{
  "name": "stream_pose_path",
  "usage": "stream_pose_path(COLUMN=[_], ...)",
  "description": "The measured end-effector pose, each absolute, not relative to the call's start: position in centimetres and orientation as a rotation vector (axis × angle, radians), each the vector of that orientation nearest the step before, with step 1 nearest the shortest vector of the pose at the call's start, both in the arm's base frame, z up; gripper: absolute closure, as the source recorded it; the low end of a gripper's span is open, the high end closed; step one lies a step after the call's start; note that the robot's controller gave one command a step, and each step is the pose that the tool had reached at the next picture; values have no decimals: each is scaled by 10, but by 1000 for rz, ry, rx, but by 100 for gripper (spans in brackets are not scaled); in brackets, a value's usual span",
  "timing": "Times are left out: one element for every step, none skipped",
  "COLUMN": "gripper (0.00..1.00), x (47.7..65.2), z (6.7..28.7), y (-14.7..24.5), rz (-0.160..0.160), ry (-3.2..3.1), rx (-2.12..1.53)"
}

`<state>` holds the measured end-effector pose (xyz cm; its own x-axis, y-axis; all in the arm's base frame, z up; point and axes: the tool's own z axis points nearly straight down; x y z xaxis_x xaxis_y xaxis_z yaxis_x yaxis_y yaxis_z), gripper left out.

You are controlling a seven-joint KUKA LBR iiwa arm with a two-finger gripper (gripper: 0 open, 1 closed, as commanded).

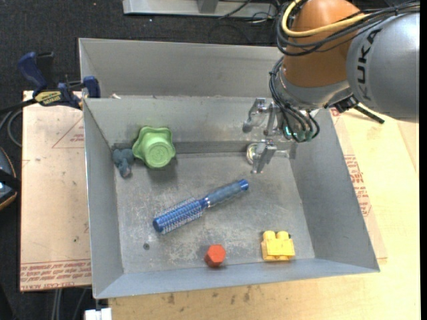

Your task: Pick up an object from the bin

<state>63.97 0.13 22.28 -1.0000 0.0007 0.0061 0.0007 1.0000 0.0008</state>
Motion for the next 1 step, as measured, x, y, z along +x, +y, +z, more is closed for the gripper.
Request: stream_pose_path(gripper=[0], x=[647], z=[99], y=[40], rz=[-9], ry=[-3165], rx=[-155])
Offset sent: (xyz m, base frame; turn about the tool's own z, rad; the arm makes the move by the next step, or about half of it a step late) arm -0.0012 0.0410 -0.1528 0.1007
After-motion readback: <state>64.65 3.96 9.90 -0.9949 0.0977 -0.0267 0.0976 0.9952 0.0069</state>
